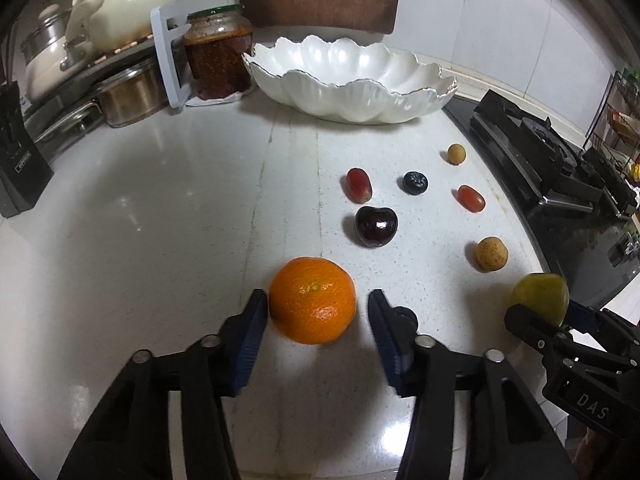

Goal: Organize fruits
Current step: 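Lower the left tool onto the orange mandarin while the right tool approaches the green plum, then lift the mandarin with the left tool while the right tool lifts the green plum toward the bowl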

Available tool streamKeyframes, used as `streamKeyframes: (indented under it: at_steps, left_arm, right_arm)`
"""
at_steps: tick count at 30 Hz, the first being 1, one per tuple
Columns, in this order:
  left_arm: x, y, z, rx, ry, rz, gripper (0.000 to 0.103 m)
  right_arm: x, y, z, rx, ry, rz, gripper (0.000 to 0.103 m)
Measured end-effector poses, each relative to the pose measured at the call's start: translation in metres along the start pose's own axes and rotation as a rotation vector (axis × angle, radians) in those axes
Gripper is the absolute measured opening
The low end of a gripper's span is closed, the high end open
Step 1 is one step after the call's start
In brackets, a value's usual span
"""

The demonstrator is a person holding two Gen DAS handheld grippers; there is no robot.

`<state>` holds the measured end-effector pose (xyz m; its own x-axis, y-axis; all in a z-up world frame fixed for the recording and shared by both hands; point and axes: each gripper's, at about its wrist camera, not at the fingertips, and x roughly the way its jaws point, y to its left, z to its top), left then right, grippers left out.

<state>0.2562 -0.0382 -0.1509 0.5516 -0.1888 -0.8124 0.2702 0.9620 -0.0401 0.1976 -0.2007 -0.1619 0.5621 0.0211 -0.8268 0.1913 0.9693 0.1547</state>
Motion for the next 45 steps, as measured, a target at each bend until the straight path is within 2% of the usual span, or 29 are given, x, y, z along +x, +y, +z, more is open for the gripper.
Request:
streamKeyframes:
  at_steps: [5,13,21,28,35,45]
  left_arm:
    - [0.001,0.002,0.001,-0.002,-0.003,0.006,0.043]
    - [-0.003,0.003,0.002,0.008,-0.005,0.002,0.042]
    - [-0.015,0.007,0.014,-0.002,-0.021,-0.042,0.042]
    - [-0.031,0.009,0.039,0.013,-0.101,-0.059,0.042]
    - [-0.049,0.008,0.065,0.007,-0.166,-0.057,0.042]
    - [-0.07,-0.007,0.104,0.01,-0.263,0.001,0.042]
  right_arm:
    - [0.001,0.003,0.002,-0.012,0.004,0.022,0.05]
    - [0.0,0.005,0.004,-0.032,0.006,0.014,0.05]
    - [-0.015,0.015,0.023,-0.057,-0.043,0.018,0.05]
    - [-0.028,0.023,0.047,-0.059,-0.101,0.018,0.05]
    - [-0.04,0.026,0.077,-0.069,-0.167,0.063,0.05]
    - [-0.052,0.023,0.124,-0.131,-0.253,0.108,0.05]
